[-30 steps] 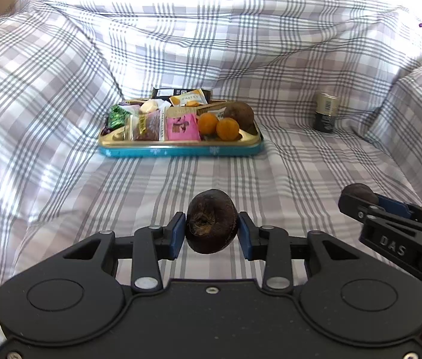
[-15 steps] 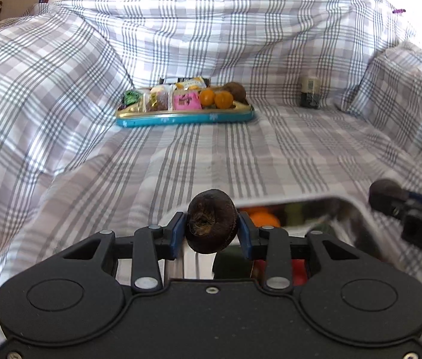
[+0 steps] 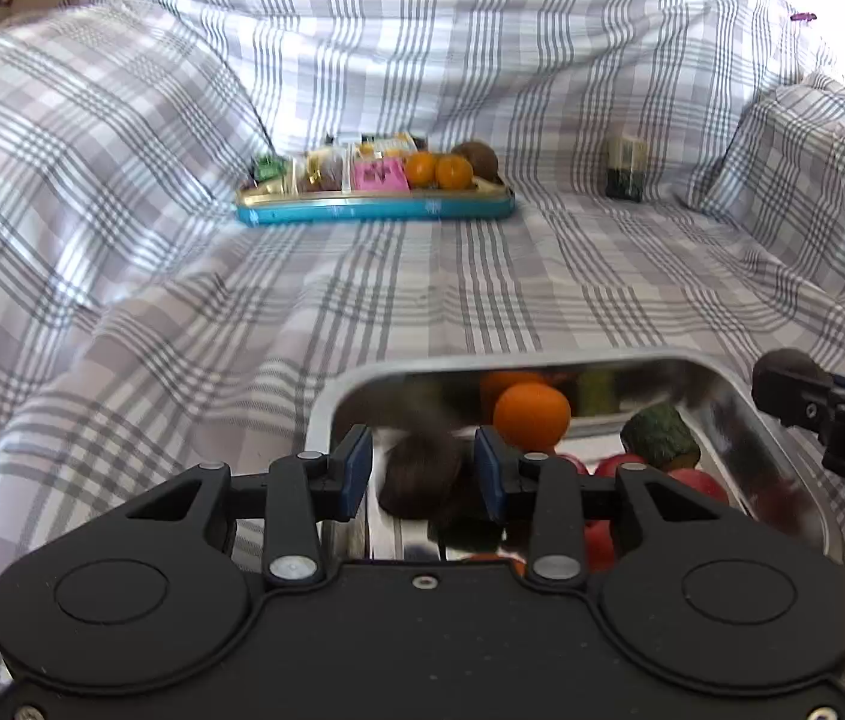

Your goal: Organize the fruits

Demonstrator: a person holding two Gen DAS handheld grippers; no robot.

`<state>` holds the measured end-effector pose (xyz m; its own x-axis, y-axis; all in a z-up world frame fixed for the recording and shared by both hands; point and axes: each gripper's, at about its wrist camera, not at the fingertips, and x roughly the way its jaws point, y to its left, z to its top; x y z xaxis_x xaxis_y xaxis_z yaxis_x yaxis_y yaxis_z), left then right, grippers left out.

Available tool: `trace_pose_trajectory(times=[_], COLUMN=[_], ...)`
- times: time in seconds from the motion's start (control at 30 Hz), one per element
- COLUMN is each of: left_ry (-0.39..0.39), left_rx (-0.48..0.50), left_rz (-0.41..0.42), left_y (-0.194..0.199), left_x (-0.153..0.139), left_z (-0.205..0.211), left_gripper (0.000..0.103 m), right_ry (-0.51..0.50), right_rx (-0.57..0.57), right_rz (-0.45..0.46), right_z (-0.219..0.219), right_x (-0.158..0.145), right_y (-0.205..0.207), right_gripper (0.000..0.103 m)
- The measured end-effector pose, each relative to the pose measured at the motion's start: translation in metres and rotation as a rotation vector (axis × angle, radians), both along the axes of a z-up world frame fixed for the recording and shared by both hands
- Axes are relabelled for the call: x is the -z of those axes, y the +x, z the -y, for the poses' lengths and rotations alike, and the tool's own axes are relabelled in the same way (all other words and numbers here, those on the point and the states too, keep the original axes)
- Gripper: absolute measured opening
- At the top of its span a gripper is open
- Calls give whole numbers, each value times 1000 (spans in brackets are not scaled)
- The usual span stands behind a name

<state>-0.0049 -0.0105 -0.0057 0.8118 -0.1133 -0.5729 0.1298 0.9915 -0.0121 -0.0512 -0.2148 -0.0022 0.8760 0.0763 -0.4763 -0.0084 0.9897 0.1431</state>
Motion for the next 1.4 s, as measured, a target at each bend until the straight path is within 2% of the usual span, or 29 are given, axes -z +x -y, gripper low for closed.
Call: trace_pose_trajectory(times=[0.37, 0.8, 1.4], left_ry=[44, 17, 11], left_rx=[18, -55, -62], left_rz=[-7, -30, -43], left_y=[-2, 1, 3], left_x=[2, 3, 4], left_z=[7, -2, -4], left_gripper=[49, 49, 49], right_ry=[-34, -49, -56], right_rx=[-25, -19, -16], right_rz=[1, -19, -43], right_z=[-7, -6, -8], right_x=[1, 2, 4], right_y=[-2, 1, 4], right_gripper=[46, 46, 46])
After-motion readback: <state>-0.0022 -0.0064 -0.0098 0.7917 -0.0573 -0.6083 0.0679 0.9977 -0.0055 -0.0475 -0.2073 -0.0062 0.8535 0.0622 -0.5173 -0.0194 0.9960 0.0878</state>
